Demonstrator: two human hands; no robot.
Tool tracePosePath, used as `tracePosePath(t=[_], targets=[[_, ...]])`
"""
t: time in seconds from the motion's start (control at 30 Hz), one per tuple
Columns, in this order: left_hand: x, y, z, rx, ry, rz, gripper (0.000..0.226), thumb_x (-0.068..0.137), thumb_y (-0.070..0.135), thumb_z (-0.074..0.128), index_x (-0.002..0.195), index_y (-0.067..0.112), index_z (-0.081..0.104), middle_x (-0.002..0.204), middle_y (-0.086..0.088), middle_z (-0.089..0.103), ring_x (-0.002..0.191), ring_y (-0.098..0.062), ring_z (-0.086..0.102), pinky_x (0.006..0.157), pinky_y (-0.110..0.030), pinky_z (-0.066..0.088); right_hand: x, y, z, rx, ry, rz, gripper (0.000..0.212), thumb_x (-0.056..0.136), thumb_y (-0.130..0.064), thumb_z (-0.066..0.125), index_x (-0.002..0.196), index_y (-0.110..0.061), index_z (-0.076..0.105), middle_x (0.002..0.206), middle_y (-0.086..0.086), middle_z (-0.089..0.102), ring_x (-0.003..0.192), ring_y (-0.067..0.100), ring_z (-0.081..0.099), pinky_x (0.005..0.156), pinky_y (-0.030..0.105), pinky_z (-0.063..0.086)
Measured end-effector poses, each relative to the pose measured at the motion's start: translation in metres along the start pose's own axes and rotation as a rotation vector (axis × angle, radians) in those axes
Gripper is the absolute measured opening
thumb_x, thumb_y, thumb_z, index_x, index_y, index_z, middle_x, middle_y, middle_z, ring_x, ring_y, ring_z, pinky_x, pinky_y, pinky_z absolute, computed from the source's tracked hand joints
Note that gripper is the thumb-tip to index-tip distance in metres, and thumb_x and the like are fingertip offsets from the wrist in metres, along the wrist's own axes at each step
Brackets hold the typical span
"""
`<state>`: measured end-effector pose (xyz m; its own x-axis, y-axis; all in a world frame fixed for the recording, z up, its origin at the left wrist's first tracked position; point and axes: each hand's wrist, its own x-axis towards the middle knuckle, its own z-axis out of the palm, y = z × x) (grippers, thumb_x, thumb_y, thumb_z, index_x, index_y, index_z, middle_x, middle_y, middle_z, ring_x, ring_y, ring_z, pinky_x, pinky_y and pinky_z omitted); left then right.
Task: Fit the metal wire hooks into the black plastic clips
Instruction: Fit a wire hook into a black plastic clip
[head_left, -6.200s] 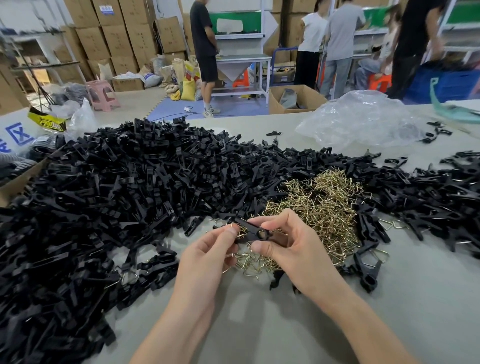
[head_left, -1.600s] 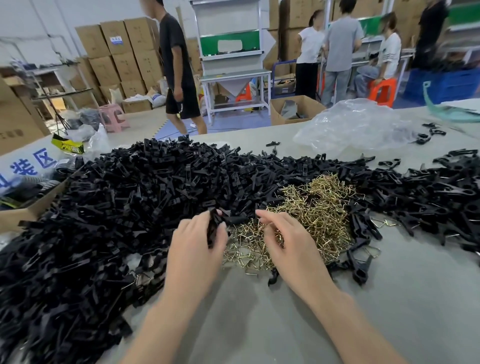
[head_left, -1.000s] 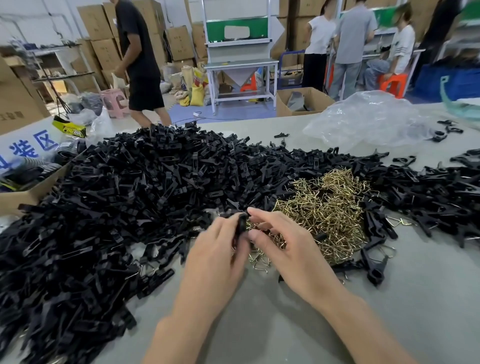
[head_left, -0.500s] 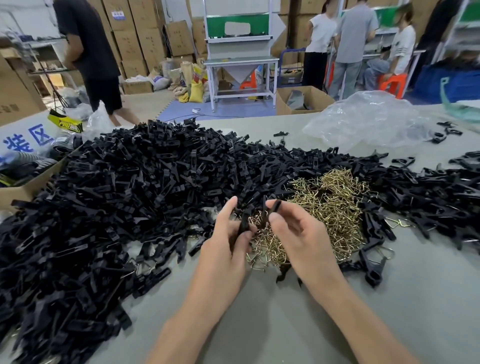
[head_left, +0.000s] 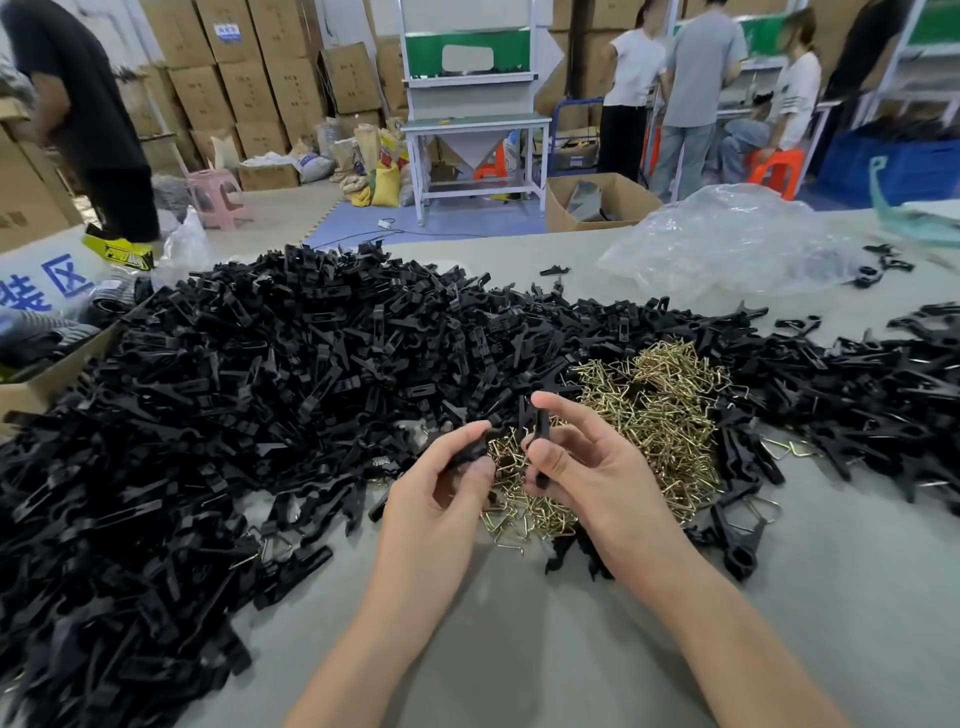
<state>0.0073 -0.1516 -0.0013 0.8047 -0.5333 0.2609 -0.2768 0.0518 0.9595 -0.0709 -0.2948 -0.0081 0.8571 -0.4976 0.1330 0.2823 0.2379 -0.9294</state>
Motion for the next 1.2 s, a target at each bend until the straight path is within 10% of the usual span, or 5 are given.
tracePosePath(t=[0.23, 0.47, 0.93, 1.2], targets=[[-0.003, 0.001, 0.001, -0.147, 0.014, -0.081, 0.036, 0.105, 0.019, 0.048, 0.109, 0.046, 0.072, 0.075, 0.007, 0.065, 0.071, -0.011, 0.058, 0.07, -0.028, 0.05, -0.001, 0.005, -0.003, -0.083, -0.069, 0.015, 0.045, 0.082, -0.026, 0.076, 0.123, -0.042, 0.07, 0.094, -0.015, 0.07, 0.095, 0.009, 0.069, 0.09, 0.026, 0.055], [-0.002, 0.004, -0.003, -0.068, 0.092, -0.016, 0.01, 0.098, 0.027, 0.059, 0.097, 0.031, 0.067, 0.064, 0.004, 0.059, 0.057, -0.003, 0.054, 0.056, -0.01, 0.042, 0.002, 0.008, -0.007, 0.048, -0.048, 0.045, 0.054, 0.094, 0.003, 0.059, 0.129, -0.037, 0.068, 0.103, -0.002, 0.074, 0.115, 0.021, 0.069, 0.099, 0.031, 0.054], [-0.002, 0.002, 0.004, -0.106, -0.084, -0.094, 0.02, 0.099, 0.007, 0.058, 0.101, 0.023, 0.071, 0.09, 0.002, 0.076, 0.086, -0.015, 0.073, 0.081, -0.024, 0.057, -0.003, 0.004, -0.002, -0.261, -0.064, -0.016, 0.05, 0.092, 0.0, 0.069, 0.128, -0.035, 0.066, 0.113, -0.003, 0.075, 0.106, 0.014, 0.072, 0.087, 0.02, 0.056], [-0.011, -0.003, -0.005, 0.538, -0.396, 0.331, 0.014, 0.093, 0.038, 0.057, 0.105, 0.036, 0.063, 0.1, 0.021, 0.061, 0.103, -0.008, 0.057, 0.087, -0.02, 0.045, 0.001, -0.002, -0.011, -0.209, 0.141, -0.08, 0.052, 0.088, -0.003, 0.072, 0.127, -0.038, 0.065, 0.112, -0.004, 0.074, 0.11, 0.018, 0.07, 0.102, 0.039, 0.052]])
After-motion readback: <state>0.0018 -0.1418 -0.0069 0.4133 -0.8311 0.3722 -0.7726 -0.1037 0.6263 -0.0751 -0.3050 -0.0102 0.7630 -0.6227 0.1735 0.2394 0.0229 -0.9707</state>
